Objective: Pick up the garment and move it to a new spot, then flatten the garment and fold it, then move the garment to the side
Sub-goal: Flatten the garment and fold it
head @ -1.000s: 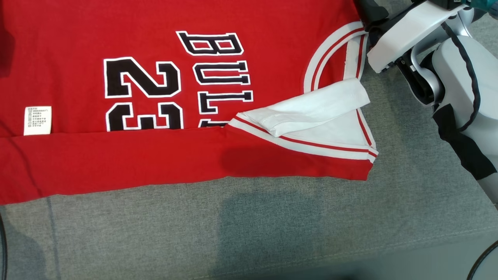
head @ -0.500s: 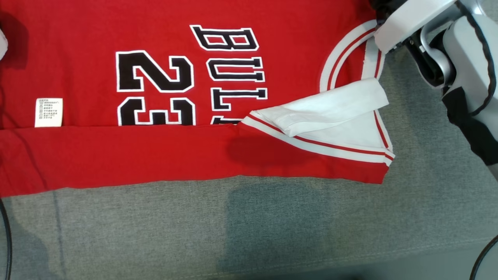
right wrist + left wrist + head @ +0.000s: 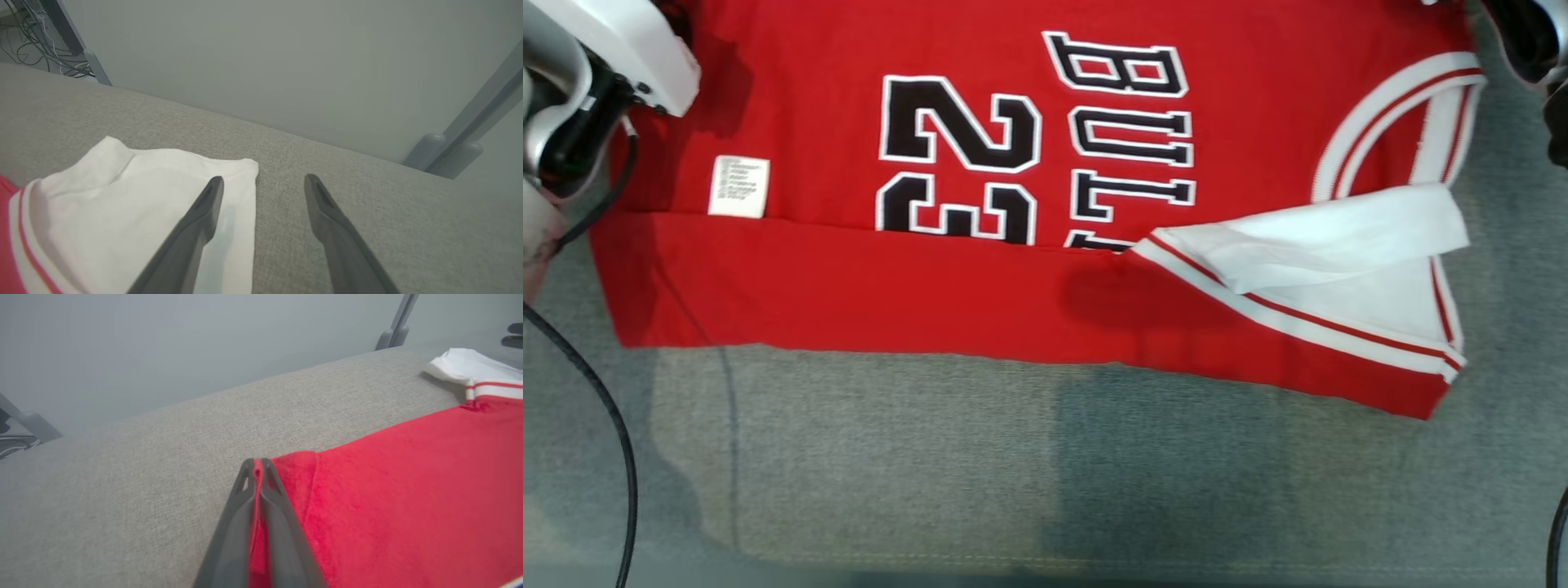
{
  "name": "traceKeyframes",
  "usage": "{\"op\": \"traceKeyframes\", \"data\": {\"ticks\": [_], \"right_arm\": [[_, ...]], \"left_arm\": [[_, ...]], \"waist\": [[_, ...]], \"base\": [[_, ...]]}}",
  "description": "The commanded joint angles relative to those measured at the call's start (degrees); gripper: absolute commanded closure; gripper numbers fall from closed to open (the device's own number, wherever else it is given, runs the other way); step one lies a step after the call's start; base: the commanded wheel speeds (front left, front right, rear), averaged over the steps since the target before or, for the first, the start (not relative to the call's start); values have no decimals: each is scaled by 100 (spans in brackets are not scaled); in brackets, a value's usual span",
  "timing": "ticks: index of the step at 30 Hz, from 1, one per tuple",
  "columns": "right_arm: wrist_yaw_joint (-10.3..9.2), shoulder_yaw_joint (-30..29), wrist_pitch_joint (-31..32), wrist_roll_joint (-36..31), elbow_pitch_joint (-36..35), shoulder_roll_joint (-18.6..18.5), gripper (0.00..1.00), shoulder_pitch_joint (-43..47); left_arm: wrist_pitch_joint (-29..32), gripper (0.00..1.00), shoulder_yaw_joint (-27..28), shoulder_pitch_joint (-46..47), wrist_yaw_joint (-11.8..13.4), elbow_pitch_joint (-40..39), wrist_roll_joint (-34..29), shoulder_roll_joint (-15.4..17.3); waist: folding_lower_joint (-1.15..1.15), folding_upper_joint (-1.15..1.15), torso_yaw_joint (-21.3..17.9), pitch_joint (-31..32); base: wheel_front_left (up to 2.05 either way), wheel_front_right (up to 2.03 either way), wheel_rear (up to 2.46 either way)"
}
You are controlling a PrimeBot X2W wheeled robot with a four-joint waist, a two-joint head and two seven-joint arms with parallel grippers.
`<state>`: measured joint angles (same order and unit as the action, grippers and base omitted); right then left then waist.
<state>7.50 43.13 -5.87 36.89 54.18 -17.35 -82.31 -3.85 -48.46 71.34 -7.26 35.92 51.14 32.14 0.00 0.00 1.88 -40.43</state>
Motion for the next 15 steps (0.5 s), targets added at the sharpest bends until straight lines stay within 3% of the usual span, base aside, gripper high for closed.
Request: {"op": "traceKeyframes", "data": {"ticks": [1, 8, 15], "right_arm": [[-1, 8, 122, 40, 27, 18, 0, -36], [-1, -70, 557, 208, 704, 44, 0, -488], [-1, -90, 742, 350, 1005, 189, 0, -631]], "left_arm": [[-98, 100, 100, 215, -23, -100, 52, 276], [-507, 100, -382, 393, -23, -305, 186, 74], [-748, 100, -772, 511, -23, -365, 338, 10]], "waist": [[0, 0, 225, -84], [0, 0, 658, -245], [0, 0, 801, -303]], "base": [[0, 0, 0], [0, 0, 0], [0, 0, 0]]}}
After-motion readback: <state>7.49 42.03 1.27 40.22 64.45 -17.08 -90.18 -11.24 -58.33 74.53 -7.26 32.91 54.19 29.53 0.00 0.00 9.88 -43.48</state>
